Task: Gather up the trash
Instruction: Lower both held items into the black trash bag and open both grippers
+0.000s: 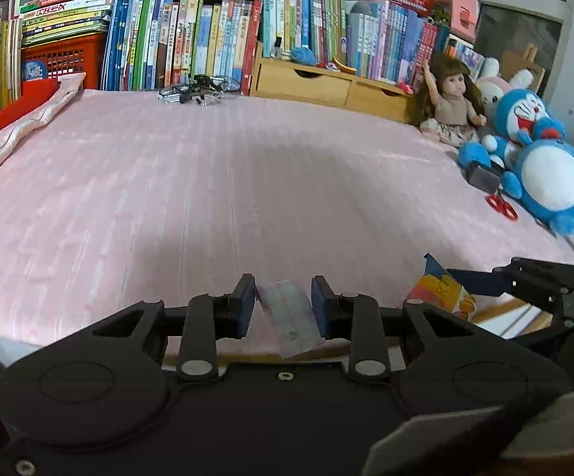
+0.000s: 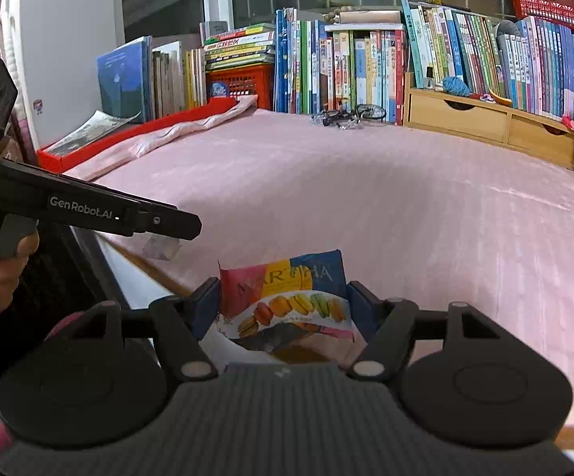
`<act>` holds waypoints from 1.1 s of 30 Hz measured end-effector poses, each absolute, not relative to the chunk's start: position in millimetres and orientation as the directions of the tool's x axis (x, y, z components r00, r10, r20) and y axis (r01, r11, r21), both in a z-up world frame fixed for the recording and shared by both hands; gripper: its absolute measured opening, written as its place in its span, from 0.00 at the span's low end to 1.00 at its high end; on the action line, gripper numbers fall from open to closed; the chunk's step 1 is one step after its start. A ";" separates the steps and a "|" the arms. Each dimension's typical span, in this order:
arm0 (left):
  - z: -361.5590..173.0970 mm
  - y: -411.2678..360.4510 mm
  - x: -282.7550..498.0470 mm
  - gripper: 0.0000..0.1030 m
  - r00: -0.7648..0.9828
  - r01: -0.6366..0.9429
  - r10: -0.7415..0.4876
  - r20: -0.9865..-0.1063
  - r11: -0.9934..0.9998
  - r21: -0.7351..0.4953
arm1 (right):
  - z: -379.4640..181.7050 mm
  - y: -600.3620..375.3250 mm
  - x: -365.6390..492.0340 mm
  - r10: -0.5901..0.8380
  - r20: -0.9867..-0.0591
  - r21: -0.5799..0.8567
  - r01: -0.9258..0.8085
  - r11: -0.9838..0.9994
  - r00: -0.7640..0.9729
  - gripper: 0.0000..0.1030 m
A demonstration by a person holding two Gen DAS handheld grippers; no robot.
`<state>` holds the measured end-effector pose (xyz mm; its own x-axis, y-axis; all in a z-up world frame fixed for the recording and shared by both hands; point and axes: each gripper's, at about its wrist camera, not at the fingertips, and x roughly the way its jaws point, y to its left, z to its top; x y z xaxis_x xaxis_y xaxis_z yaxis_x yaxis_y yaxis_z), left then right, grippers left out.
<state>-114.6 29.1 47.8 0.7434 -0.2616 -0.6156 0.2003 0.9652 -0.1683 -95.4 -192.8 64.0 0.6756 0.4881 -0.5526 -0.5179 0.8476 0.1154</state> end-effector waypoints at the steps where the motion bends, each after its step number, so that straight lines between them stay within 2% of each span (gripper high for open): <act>1: 46.0 28.2 -119.4 0.28 0.741 0.204 -0.261 -0.618 0.965 -0.163 | 63.1 -193.5 -98.8 0.487 -0.556 0.116 -0.518 0.848 0.673 0.70; 9: 24.8 20.3 -140.8 0.28 0.661 0.241 -0.280 -0.697 0.958 -0.156 | 46.2 -192.9 -125.0 0.497 -0.604 0.120 -0.545 0.830 0.623 0.72; 22: -44.1 8.9 -147.3 0.29 0.489 0.232 -0.289 -0.823 0.953 -0.196 | -12.7 -177.2 -144.2 0.448 -0.748 0.124 -0.560 0.819 0.490 0.74; 32: -84.2 -2.1 -143.2 0.27 0.378 0.221 -0.292 -0.879 0.950 -0.221 | -46.2 -175.7 -140.0 0.406 -0.820 0.152 -0.529 0.835 0.405 0.75; 33: -85.9 -3.3 -143.2 0.27 0.373 0.223 -0.292 -0.881 0.950 -0.220 | -47.7 -175.6 -139.6 0.404 -0.823 0.153 -0.529 0.835 0.399 0.77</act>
